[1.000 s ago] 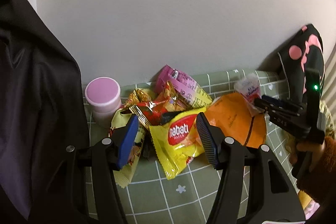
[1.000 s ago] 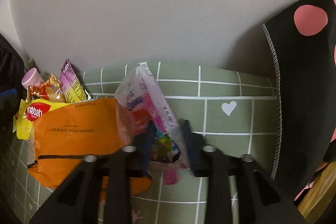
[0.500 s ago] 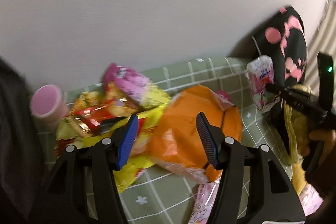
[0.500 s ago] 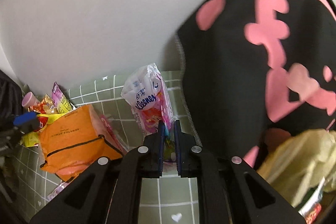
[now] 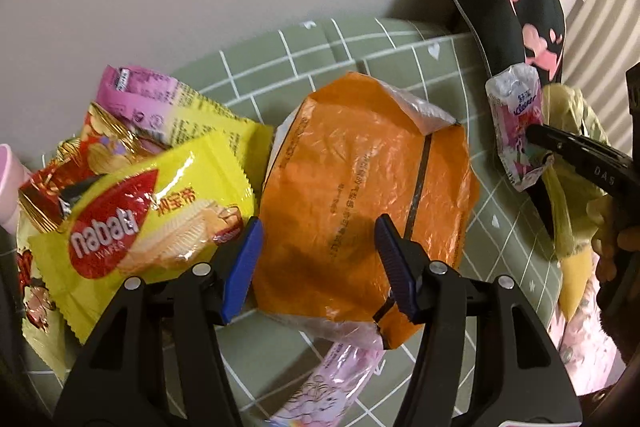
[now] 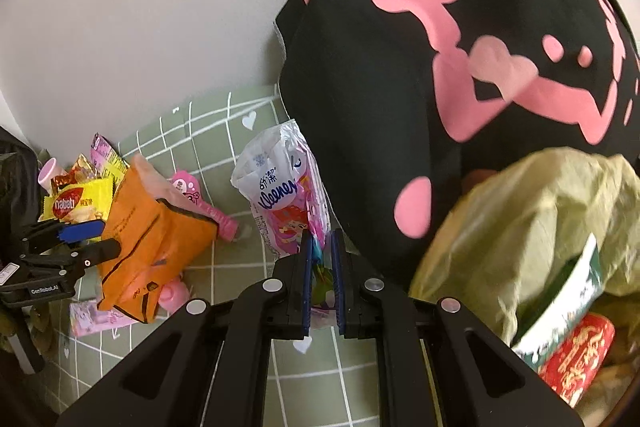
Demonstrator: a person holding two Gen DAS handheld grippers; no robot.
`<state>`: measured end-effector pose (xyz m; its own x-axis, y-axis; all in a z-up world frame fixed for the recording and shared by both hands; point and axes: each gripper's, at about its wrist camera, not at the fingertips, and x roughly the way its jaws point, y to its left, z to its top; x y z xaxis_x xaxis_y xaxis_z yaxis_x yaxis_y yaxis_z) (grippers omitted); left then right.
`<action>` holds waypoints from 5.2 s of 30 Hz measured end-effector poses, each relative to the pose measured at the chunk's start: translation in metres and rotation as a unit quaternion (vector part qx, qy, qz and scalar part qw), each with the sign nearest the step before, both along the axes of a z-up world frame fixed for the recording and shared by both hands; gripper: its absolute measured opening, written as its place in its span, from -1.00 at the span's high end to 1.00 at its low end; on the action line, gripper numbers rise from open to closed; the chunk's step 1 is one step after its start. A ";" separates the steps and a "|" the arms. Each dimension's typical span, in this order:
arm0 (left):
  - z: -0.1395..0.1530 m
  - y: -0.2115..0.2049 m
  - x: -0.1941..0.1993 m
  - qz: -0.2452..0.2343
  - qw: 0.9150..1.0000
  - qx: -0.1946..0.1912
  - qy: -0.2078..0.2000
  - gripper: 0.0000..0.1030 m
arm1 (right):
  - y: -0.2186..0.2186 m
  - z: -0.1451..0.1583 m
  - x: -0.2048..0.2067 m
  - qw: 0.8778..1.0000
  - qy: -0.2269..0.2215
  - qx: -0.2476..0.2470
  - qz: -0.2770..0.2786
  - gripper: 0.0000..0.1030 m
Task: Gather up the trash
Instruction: 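Grasp the pink tissue pack with the right tool while the left tool grasps the orange bag, then carry the orange bag and tissue pack over the trash bag and release both, then move both tools back toward the remaining snack wrappers on the table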
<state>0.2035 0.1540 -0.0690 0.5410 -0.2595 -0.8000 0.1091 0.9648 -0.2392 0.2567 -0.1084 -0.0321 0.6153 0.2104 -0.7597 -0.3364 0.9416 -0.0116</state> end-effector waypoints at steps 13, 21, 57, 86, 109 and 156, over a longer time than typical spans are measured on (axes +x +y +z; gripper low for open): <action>-0.012 0.011 0.000 0.053 0.997 -0.036 0.046 -0.06 | -0.005 -0.014 -0.032 1.000 0.000 0.009 -0.002 0.80; 0.009 0.021 -0.022 0.093 0.995 -0.043 0.020 0.59 | -0.016 -0.009 -0.057 0.999 -0.012 0.032 -0.006 0.80; 0.188 -0.146 0.038 -0.098 0.983 -0.053 -0.145 0.61 | -0.155 0.104 -0.066 0.978 -0.133 0.008 -0.160 0.80; 0.106 -0.328 0.070 -0.285 0.957 0.004 -0.050 0.61 | -0.240 0.127 -0.122 0.936 -0.137 -0.032 -0.324 0.80; 0.125 -0.262 0.063 -0.207 0.976 -0.034 -0.049 0.13 | -0.204 0.098 -0.074 0.970 -0.112 0.039 -0.213 0.80; 0.077 0.017 -0.084 0.202 0.975 0.018 -0.089 0.01 | -0.077 0.072 -0.073 0.989 -0.131 0.054 -0.054 0.26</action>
